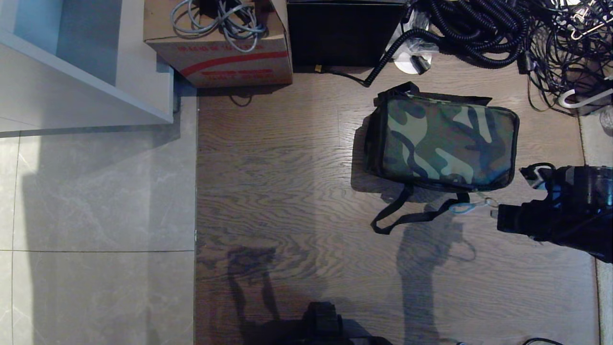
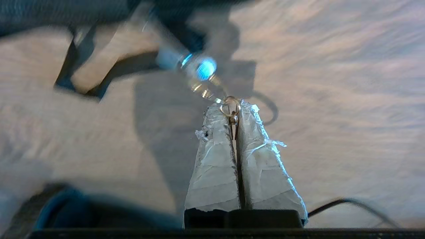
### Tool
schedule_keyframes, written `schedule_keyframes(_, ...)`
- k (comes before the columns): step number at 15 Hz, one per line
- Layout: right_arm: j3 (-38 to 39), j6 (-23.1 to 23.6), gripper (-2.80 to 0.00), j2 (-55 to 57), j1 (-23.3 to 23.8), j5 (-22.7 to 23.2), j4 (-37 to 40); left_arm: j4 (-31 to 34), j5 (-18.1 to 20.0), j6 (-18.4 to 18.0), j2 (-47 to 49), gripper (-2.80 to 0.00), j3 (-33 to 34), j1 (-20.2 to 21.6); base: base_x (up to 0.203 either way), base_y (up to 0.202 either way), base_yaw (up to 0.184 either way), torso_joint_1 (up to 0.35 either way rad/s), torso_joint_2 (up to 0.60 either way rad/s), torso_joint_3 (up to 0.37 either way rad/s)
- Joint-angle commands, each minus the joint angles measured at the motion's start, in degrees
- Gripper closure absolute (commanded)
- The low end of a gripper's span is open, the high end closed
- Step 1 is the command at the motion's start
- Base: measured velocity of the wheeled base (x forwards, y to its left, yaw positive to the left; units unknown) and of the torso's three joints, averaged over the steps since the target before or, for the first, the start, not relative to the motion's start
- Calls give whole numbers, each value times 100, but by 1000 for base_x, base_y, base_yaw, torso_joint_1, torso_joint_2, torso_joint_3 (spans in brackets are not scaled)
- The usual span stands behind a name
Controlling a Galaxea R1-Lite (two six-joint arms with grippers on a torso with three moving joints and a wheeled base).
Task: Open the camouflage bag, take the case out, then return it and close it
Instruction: Open the top of the storage box
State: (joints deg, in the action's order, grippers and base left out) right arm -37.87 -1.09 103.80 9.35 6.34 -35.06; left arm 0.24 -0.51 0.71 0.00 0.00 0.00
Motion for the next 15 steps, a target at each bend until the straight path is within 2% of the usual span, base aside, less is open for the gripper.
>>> schedule_keyframes(1, -220, 192, 0, -9, 251, 7, -20, 2, -2, 7, 0, 0, 0, 0, 0, 0, 0, 0, 0, 0)
schedule_keyframes(8, -742, 817, 0, 252, 763, 33, 70, 2, -2, -1, 0, 0, 0, 0, 0, 0, 0, 0, 0, 0)
schedule_keyframes(11, -895, 1190, 0, 311, 1001, 25, 454, 2, -2, -1, 0, 0, 0, 0, 0, 0, 0, 0, 0, 0)
schedule_keyframes(15, -1226, 1279, 0, 547, 1245, 22, 649, 2, -2, -1, 0, 0, 0, 0, 0, 0, 0, 0, 0, 0)
